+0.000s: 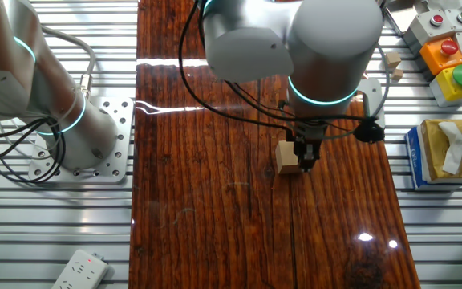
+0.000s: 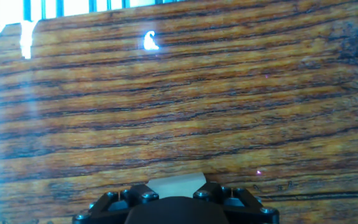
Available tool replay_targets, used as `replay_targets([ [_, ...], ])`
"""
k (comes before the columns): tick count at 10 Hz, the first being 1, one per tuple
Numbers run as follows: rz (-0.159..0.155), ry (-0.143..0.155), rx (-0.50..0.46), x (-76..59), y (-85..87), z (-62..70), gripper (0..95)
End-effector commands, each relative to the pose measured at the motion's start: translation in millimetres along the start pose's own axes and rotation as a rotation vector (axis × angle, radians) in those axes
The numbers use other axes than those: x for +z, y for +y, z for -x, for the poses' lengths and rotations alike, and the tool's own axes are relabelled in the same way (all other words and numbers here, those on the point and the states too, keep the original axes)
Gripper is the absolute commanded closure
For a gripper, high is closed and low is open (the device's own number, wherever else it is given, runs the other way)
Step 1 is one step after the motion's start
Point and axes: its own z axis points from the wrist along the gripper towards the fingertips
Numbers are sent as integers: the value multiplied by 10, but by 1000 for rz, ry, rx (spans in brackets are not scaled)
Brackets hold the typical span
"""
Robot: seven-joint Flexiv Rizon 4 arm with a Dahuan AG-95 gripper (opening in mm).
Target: Pick up the small block on the left and move it to the right
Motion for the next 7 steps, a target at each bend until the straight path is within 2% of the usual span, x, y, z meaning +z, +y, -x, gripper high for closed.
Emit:
replay_targets([
  [1, 27, -2, -1, 3, 12, -5, 190],
  [4, 33, -21, -9, 38, 15, -18, 190],
  [7, 31, -27, -10, 67, 19, -23, 190],
])
